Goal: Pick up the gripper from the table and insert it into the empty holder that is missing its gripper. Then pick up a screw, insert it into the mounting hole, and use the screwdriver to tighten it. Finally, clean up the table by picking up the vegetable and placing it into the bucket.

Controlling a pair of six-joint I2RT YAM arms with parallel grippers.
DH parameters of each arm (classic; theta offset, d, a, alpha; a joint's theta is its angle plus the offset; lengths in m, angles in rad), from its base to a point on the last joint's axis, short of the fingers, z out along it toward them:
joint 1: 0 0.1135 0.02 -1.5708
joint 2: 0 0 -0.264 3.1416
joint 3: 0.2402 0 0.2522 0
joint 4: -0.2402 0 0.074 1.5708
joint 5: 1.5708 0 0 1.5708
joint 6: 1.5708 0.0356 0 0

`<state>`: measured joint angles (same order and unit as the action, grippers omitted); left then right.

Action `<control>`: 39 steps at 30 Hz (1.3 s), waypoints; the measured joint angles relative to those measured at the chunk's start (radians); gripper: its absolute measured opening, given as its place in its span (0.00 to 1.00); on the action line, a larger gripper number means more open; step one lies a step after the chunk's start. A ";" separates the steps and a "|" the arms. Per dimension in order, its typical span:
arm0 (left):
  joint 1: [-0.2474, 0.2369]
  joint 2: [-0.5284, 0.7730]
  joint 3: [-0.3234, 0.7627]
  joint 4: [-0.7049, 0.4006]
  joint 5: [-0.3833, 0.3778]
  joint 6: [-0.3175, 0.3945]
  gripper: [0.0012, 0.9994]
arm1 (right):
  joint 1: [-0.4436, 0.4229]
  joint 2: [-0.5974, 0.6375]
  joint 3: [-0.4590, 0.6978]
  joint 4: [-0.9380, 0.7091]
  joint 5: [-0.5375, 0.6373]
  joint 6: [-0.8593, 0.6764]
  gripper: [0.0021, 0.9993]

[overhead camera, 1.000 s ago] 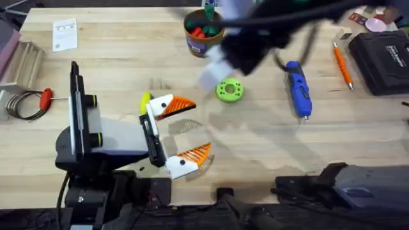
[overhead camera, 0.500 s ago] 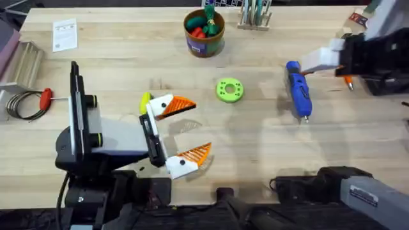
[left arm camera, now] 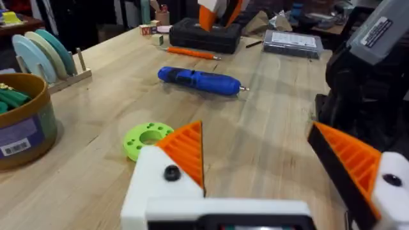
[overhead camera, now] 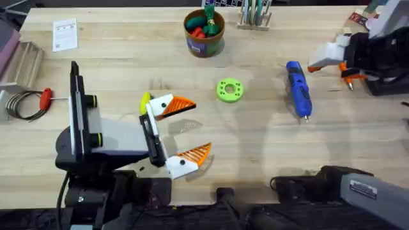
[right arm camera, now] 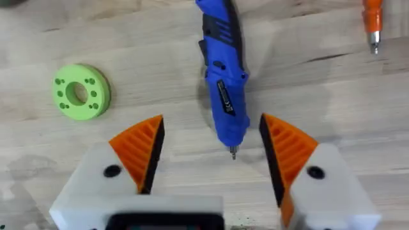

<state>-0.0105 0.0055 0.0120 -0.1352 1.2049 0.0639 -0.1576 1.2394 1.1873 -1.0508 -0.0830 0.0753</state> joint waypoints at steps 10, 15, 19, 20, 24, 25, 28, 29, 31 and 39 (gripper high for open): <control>0.000 0.000 0.000 0.000 0.000 0.000 0.99 | 0.000 0.017 0.000 0.001 0.000 0.000 0.88; 0.000 0.000 0.000 0.000 0.000 0.000 0.46 | 0.000 0.017 0.000 0.000 0.000 0.000 0.88; 0.000 0.000 0.000 0.000 0.000 0.005 0.01 | 0.000 0.017 0.000 0.005 0.000 0.000 0.88; 0.000 0.000 0.000 0.000 0.000 0.004 0.01 | 0.000 0.017 0.000 0.008 0.000 0.000 0.88; 0.000 0.000 0.000 0.000 0.000 0.004 0.01 | 0.000 0.017 0.000 0.028 0.000 0.000 0.88; 0.000 0.000 0.000 0.000 0.000 0.004 0.01 | 0.000 0.017 0.000 0.035 0.000 0.000 0.88; 0.000 0.000 0.000 0.000 0.000 0.004 0.01 | 0.000 0.023 0.000 0.059 0.000 -0.009 0.88; 0.000 0.000 0.000 0.000 0.000 0.004 0.01 | 0.000 0.029 0.000 0.069 0.000 -0.015 0.88; 0.000 0.000 0.000 0.000 0.000 0.004 0.01 | 0.000 0.052 0.000 0.091 0.000 -0.028 0.88; 0.000 0.000 0.000 0.000 0.000 0.004 0.01 | 0.000 0.195 0.000 0.185 0.000 -0.093 0.88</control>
<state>-0.0105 0.0054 0.0120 -0.1349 1.2049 0.0681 -0.1577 1.4347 1.1870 -0.8662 -0.0828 -0.0180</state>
